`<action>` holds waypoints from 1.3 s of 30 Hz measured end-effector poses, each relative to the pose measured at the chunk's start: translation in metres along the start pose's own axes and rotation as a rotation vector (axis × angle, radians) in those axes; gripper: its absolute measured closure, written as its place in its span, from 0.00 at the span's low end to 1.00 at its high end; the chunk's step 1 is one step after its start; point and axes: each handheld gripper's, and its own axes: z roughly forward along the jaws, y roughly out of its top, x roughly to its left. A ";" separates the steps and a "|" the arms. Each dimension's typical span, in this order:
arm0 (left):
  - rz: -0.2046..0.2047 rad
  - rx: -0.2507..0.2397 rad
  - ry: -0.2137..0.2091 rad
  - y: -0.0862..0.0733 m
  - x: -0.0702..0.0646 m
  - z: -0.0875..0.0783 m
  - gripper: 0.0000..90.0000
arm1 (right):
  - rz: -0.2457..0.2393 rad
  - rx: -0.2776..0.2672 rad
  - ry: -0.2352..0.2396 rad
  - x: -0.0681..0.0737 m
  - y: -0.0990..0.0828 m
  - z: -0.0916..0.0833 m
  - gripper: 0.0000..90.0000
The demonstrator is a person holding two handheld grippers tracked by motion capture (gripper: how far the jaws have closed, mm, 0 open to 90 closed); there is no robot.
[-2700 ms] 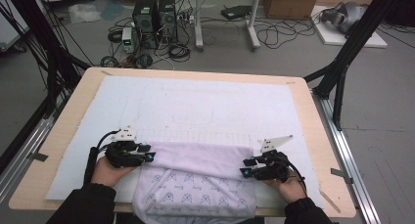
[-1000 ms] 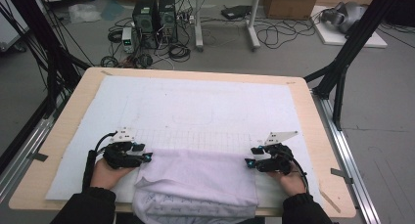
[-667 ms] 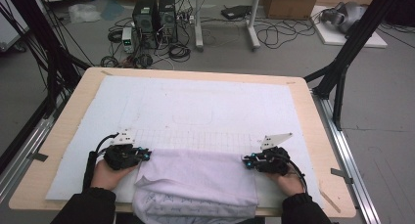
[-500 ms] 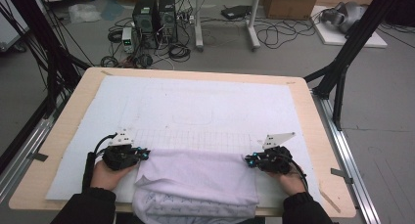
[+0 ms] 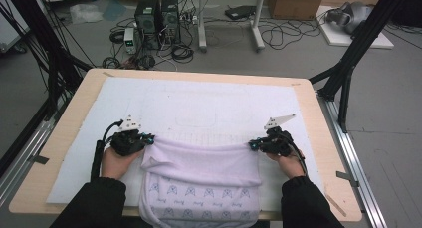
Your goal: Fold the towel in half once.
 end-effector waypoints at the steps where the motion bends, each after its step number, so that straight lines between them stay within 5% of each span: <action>1: -0.001 0.002 0.007 0.006 0.004 0.003 0.96 | 0.008 0.001 -0.002 -0.002 0.002 0.001 0.96; 5: 0.004 -0.003 0.038 0.034 0.019 0.005 0.96 | 0.018 -0.009 -0.043 -0.016 0.021 -0.002 0.96; 8: 0.014 -0.020 0.066 0.062 0.030 0.003 0.96 | 0.054 -0.072 -0.041 -0.031 0.036 -0.010 0.96; 12: 0.047 -0.049 0.114 0.105 0.041 -0.001 0.96 | 0.057 -0.102 -0.100 -0.045 0.071 -0.025 0.96; 14: 0.027 -0.064 0.113 0.114 0.044 0.000 0.95 | 0.042 -0.101 -0.125 -0.048 0.083 -0.029 0.96; 16: 0.006 -0.039 0.119 0.111 0.046 0.004 0.82 | 0.040 -0.111 -0.163 -0.053 0.087 -0.026 0.75; 17: -0.005 -0.018 0.104 0.106 0.048 0.007 0.79 | 0.051 -0.105 -0.181 -0.055 0.085 -0.024 0.72; 19: -0.010 -0.009 0.092 0.093 0.049 0.009 0.75 | 0.086 -0.101 -0.135 -0.057 0.076 -0.018 0.68; 23: -0.032 -0.001 0.035 0.067 0.046 0.009 0.72 | 0.054 -0.056 -0.108 -0.045 0.055 -0.010 0.66; 29: -0.022 -0.012 -0.059 0.041 0.029 0.000 0.68 | 0.019 -0.067 -0.016 -0.015 0.031 -0.010 0.60; 32: -0.004 -0.020 -0.086 0.030 0.020 -0.007 0.67 | -0.013 -0.084 0.016 0.006 0.019 -0.015 0.59; 35: -0.006 -0.030 -0.116 0.019 0.011 -0.014 0.66 | -0.032 -0.026 0.073 0.023 0.016 -0.014 0.59; 37: 0.005 -0.051 -0.121 0.010 0.001 -0.020 0.65 | -0.096 -0.056 0.053 0.039 0.011 -0.015 0.60; 39: 0.014 -0.043 -0.136 -0.001 -0.008 -0.025 0.64 | -0.103 -0.057 0.094 0.050 0.003 -0.013 0.60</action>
